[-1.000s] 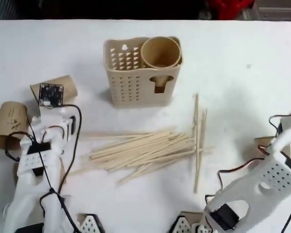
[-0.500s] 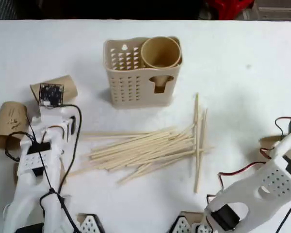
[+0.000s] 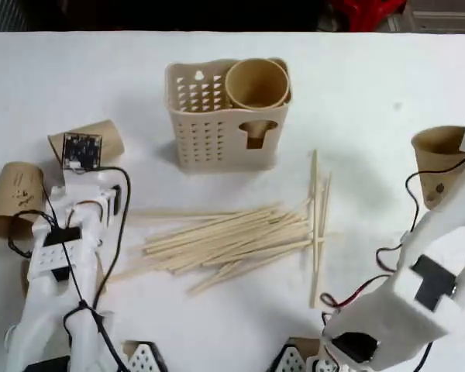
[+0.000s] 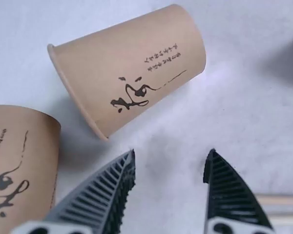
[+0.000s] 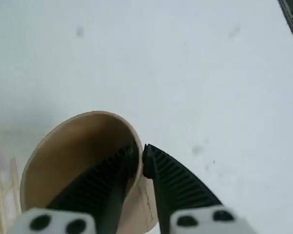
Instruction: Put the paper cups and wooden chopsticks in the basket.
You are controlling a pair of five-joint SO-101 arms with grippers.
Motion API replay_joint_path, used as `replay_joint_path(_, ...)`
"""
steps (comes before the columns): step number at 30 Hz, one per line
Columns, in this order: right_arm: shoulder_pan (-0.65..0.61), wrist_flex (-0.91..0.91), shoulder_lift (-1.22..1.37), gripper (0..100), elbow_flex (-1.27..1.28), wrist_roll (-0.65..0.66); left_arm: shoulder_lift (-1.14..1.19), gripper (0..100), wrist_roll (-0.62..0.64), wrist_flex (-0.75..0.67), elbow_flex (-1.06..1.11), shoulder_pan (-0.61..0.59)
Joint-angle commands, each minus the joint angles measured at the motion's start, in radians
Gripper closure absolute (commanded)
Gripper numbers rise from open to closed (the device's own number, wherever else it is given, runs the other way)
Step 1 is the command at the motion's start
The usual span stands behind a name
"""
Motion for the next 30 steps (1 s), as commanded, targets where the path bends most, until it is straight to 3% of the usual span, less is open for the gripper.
replay_joint_path(1, -0.033, 0.041, -0.143, 98.1, -0.006, -0.011, -0.028, 75, -0.014, -0.025, -0.006, 0.021)
replay_joint_path(8, -0.117, 0.022, -0.527, 98.1, 0.353, 0.040, -0.028, 75, -0.014, -0.025, -0.006, 0.021)
replay_joint_path(12, -0.140, -0.179, -0.816, 98.1, 0.790, 0.109, -0.028, 75, -0.014, -0.025, -0.006, 0.021)
replay_joint_path(17, -0.134, -0.573, -1.092, 98.2, 1.349, 0.186, -0.028, 75, -0.014, -0.025, -0.006, 0.021)
replay_joint_path(23, -0.134, -0.943, -1.013, 98.3, 1.626, 0.107, -0.028, 75, -0.014, -0.025, -0.006, 0.021)
replay_joint_path(30, -0.084, -0.980, -0.737, 98.0, 1.557, 0.064, -0.028, 75, -0.014, -0.025, -0.006, 0.021)
